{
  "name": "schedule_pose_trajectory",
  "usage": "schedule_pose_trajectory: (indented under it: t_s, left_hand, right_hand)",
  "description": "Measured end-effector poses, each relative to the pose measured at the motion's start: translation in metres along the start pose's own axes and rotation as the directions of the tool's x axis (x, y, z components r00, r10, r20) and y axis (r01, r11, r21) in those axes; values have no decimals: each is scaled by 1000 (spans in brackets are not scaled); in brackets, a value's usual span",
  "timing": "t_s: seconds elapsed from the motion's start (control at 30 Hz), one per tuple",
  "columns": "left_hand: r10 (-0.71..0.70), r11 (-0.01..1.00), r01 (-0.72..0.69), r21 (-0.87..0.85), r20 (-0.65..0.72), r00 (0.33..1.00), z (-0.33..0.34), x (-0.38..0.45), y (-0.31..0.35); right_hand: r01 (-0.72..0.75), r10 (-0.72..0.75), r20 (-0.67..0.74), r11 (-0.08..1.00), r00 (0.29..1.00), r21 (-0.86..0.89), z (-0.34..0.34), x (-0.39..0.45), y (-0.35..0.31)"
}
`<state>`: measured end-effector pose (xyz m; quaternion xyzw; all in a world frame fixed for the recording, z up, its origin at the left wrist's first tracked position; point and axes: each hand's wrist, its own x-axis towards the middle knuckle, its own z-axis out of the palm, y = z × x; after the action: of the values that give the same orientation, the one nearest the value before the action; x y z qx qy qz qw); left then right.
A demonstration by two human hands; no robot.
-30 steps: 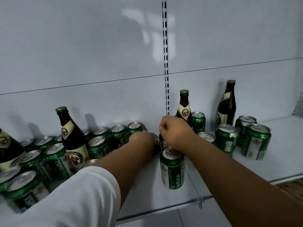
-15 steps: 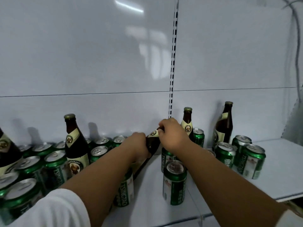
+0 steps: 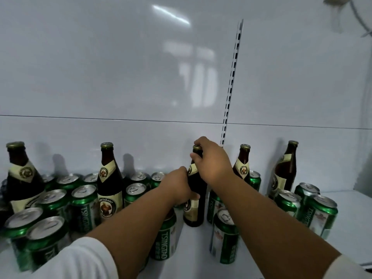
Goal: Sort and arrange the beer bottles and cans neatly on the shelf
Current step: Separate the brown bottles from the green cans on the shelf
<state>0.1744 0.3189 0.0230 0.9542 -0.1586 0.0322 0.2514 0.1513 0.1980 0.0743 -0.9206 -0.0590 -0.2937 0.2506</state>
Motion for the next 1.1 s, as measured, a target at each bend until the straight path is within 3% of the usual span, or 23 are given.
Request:
schedule_pose_trajectory:
  t_s: [0.13, 0.43, 0.63, 0.8, 1.1]
  left_hand:
    - [-48, 998, 48, -27, -16, 999, -5, -7, 1]
    - [-36, 996, 59, 60, -336, 941, -53, -87, -14]
    - [-137, 987, 163, 17, -462, 876, -48, -156, -11]
    - [-154, 978, 207, 22, -592, 791, -25, -208, -15]
    - [-200, 965, 262, 22, -583, 787, -52, -270, -115]
  right_hand:
    - [17, -17, -11, 999, 1000, -36, 4, -2, 3]
    - [152, -159, -175, 987, 972, -54, 6, -48, -1]
    - [327, -323, -51, 934, 945, 144, 13, -92, -28]
    - [375, -401, 62, 894, 914, 246, 20, -120, -64]
    - [402, -435, 54, 866, 899, 296, 65, -149, -164]
